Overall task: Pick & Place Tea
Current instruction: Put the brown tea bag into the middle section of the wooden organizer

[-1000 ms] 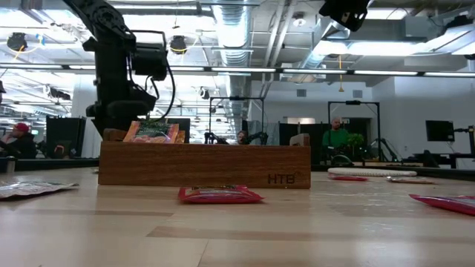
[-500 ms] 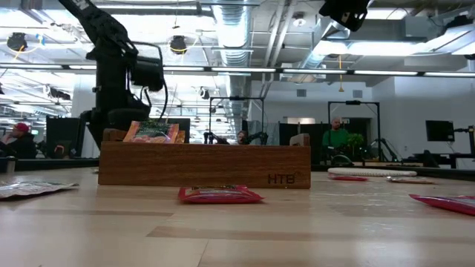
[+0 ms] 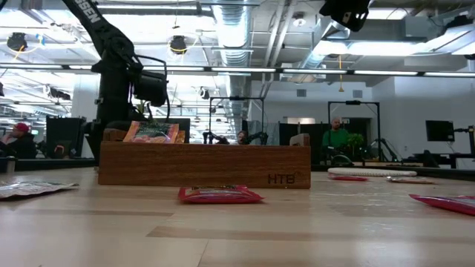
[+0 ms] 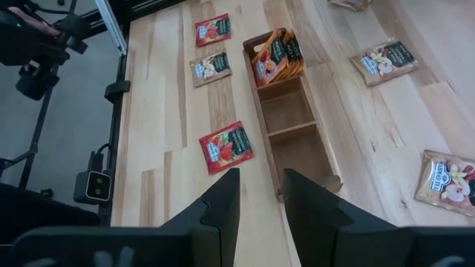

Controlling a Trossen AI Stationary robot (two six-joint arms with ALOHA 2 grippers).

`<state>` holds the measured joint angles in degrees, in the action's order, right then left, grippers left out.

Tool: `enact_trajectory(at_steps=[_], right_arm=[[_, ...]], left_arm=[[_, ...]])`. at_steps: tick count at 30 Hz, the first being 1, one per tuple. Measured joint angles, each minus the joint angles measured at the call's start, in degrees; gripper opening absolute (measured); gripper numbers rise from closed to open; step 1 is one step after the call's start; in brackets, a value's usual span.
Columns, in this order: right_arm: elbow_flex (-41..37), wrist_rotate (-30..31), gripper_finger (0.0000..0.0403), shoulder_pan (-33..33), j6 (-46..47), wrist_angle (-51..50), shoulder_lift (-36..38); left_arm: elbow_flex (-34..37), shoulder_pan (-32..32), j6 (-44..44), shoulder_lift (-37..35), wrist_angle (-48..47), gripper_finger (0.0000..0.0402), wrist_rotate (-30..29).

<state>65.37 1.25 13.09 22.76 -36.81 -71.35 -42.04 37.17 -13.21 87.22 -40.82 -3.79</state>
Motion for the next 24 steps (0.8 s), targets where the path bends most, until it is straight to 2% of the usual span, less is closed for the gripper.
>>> enact_trajectory(at_steps=[8,15,24], right_arm=[[0.0,0.01,0.0097,-0.01,0.33,0.01,0.0],[0.02,0.01,0.0097,-0.01,0.31,0.01,0.0],[0.0,0.01,0.0097,-0.01,0.23,0.01,0.0]], left_arm=[[0.07,-0.15,-0.35,0.04,-0.04,0.0256,1.24],[0.11,-0.66,-1.1,-0.01,0.02,0.0201,2.99],[0.22,-1.99,-2.8,-1.42,0.0,0.0156,2.51]])
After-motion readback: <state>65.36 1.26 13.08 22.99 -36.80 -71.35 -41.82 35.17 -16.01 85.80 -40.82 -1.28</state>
